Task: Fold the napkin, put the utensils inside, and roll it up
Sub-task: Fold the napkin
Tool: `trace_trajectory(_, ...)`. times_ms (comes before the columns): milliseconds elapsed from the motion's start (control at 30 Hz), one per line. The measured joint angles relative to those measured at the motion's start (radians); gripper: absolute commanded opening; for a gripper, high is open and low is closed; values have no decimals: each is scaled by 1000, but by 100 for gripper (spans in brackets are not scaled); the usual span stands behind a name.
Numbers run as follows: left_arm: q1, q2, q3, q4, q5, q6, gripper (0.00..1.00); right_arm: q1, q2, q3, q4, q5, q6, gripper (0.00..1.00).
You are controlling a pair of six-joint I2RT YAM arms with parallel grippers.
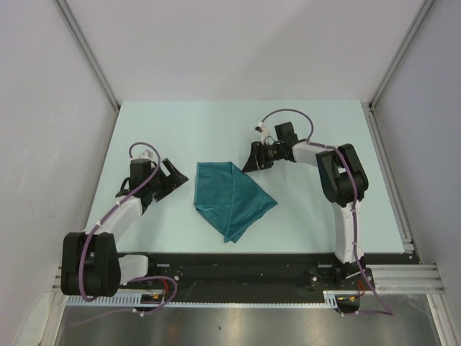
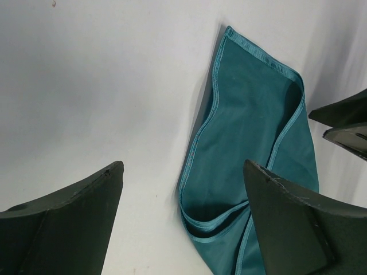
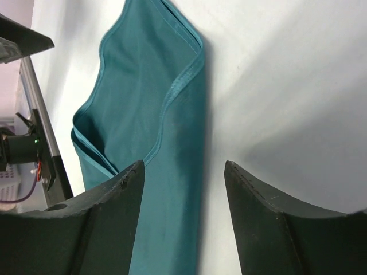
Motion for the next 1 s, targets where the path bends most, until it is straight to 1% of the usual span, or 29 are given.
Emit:
trace_trajectory(133, 0, 0, 0, -2, 0, -6, 90, 2, 57, 34, -10, -56, -3, 59)
trace_trajectory(267, 0, 0, 0, -2, 0, -6, 90, 18, 84, 76, -35, -67, -11, 56)
trace_trajectory(433, 0, 0, 0, -2, 2, -6, 89, 68, 103, 99, -50, -47, -14, 43)
trace_trajectory(467, 0, 0, 0, -2, 3, -6, 89, 80, 104, 100, -50, -31, -11, 38)
trace_trajectory(533, 0, 0, 0, -2, 4, -6, 89, 93, 104, 102, -47, -6, -3, 33)
trace_trajectory(567, 0, 0, 0, -2, 5, -6, 89, 98, 105, 102, -45, 5, 6, 24)
trace_trajectory(633, 0, 0, 0, -2, 10, -5, 89, 100, 109, 102, -36, 25, 29, 12)
trace_trajectory(667, 0, 0, 0, -2, 12, -6, 89, 98, 114, 102, -31, 39, 43, 0)
trace_trajectory(833, 0, 3, 0, -2, 16, -5, 89, 59, 116, 63, 45, 63, 159, 0)
trace_trajectory(1000, 0, 31, 4, -2, 18, -6, 89, -10, 62, -54, 177, 129, 276, 0)
